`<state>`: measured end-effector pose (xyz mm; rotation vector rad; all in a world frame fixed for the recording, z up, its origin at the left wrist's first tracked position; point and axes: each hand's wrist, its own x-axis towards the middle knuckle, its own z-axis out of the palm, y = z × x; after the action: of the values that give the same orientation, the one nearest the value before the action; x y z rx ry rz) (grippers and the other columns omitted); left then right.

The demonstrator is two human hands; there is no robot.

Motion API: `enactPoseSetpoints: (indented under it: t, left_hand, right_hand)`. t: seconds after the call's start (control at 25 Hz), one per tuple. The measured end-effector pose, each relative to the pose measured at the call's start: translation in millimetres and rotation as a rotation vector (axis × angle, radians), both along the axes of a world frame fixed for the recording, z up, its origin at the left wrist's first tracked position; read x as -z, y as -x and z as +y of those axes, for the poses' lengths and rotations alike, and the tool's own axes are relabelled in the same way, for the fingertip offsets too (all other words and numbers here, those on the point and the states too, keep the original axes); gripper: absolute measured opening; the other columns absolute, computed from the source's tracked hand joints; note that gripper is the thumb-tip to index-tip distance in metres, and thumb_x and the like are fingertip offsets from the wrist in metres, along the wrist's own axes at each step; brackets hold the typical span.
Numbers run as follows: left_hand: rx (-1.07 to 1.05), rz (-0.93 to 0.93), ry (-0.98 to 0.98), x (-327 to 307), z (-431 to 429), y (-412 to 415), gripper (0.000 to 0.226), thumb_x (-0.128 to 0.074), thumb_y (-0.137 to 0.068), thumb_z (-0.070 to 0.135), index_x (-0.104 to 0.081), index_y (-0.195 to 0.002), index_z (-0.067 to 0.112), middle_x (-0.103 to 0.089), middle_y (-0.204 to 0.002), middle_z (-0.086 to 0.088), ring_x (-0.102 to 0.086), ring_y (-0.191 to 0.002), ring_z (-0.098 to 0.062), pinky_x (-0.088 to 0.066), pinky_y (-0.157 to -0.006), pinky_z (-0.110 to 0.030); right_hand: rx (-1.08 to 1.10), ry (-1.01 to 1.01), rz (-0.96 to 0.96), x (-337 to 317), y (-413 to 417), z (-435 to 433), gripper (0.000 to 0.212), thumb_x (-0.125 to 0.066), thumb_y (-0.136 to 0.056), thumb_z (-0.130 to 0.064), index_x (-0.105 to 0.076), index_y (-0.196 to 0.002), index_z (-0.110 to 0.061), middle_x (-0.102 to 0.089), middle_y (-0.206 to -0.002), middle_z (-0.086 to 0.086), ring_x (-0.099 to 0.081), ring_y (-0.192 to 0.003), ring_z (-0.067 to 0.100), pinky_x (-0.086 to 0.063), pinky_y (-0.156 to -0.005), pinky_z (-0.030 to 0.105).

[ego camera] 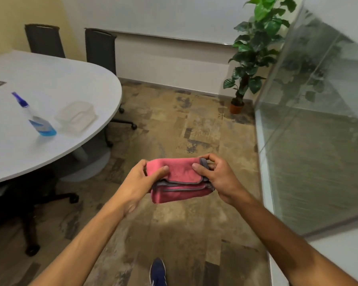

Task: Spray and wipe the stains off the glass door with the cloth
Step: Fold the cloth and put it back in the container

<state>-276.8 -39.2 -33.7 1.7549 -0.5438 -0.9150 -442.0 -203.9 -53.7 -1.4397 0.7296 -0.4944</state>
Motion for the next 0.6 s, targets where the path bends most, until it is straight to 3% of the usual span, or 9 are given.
enactPoseSetpoints:
  t: [0.08, 0.16, 0.36, 0.52, 0.6]
  left_hand:
    - [-0.074, 0.198, 0.02, -4, 1, -36, 0.04, -0.08, -0.083, 0.02, -0.062, -0.111, -0.002, -0.072, -0.092, -0.014, -0.07, -0.065, -0.013, -0.055, -0.053, -0.024]
    - [-0.147, 0.244, 0.045, -6, 7, -69, 0.032, -0.081, -0.079, 0.007, -0.066, -0.105, -0.006, -0.071, -0.08, -0.012, -0.068, -0.057, -0.012, -0.052, -0.05, -0.017]
    - [-0.222, -0.101, 0.005, 2, 25, -145, 0.037, -0.092, -0.063, 0.034, -0.074, -0.093, 0.023, -0.075, -0.089, -0.016, -0.073, -0.083, -0.033, -0.058, -0.081, -0.047]
    - [-0.308, -0.349, -0.079, 1, 33, -186, 0.026, -0.089, -0.069, 0.035, -0.069, -0.085, 0.03, -0.072, -0.073, 0.003, -0.069, -0.071, -0.016, -0.055, -0.07, -0.035]
    - [-0.342, -0.413, -0.116, 3, 31, -204, 0.026, -0.087, -0.071, 0.036, -0.069, -0.088, 0.03, -0.072, -0.076, 0.006, -0.069, -0.074, -0.013, -0.055, -0.07, -0.033]
  right_hand:
    - [-0.006, -0.028, 0.0, 3, -44, -6, 0.013, -0.074, -0.093, -0.005, -0.064, -0.101, -0.004, -0.074, -0.085, 0.01, -0.07, -0.074, 0.017, -0.058, -0.067, 0.026]
    - [-0.025, -0.058, 0.005, 3, -83, -8, 0.016, -0.074, -0.092, -0.005, -0.062, -0.104, -0.002, -0.074, -0.088, 0.011, -0.07, -0.074, 0.016, -0.058, -0.068, 0.028]
    - [-0.184, 0.04, 0.024, 5, -163, -5, 0.048, -0.079, -0.085, 0.005, -0.058, -0.126, -0.008, -0.073, -0.112, 0.008, -0.069, -0.095, 0.013, -0.059, -0.084, 0.027]
    - [-0.221, 0.124, 0.014, 8, -217, -5, 0.046, -0.08, -0.082, 0.009, -0.062, -0.121, -0.008, -0.075, -0.105, 0.004, -0.07, -0.093, 0.014, -0.06, -0.086, 0.031]
    - [-0.241, 0.143, 0.005, 11, -246, -9, 0.044, -0.08, -0.08, 0.01, -0.064, -0.118, -0.006, -0.076, -0.103, 0.007, -0.07, -0.092, 0.016, -0.06, -0.086, 0.035]
